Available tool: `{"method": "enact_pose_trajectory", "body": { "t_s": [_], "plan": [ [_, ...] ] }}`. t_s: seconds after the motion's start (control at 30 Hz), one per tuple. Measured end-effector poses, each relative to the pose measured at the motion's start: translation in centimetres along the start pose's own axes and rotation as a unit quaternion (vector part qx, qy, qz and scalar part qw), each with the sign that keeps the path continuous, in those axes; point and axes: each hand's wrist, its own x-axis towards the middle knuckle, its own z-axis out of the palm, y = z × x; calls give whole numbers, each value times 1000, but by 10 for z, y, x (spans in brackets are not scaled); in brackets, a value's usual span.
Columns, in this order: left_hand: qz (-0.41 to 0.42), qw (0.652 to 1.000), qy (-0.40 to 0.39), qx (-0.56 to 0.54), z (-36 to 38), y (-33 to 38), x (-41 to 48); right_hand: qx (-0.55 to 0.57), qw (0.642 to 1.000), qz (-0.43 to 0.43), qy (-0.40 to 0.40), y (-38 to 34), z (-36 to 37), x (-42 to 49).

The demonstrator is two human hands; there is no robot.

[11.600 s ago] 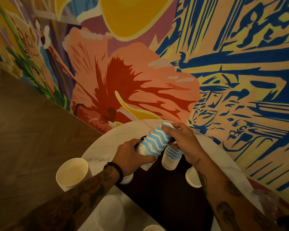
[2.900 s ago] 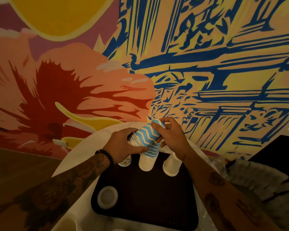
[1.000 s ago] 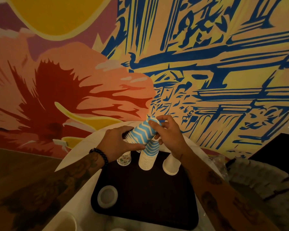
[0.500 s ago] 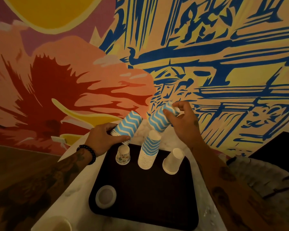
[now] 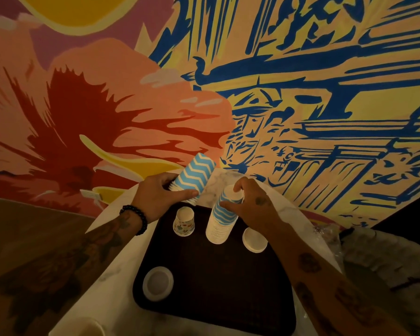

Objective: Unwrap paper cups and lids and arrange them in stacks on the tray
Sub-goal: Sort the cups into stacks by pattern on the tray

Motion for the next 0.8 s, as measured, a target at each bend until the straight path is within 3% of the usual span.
{"method": "enact_pose_trajectory", "body": {
  "t_s": [0.13, 0.27, 0.5, 0.67, 0.8],
  "plan": [
    [3, 1000, -4, -6, 1, 3, -3, 6, 1000, 15, 16, -4, -6, 3],
    [21, 1000, 1, -7, 5, 11, -8, 127, 989, 51, 53, -26, -21, 5],
    [82, 997, 6, -1, 16, 34, -23, 361, 917, 151, -78, -76, -38, -8],
    [116, 993, 16, -2, 23, 47, -34, 440, 874, 170, -119, -83, -33, -23],
    [117, 993, 5, -6, 24, 50, -38, 462, 866, 155, -109, -85, -33, -30]
  ]
}}
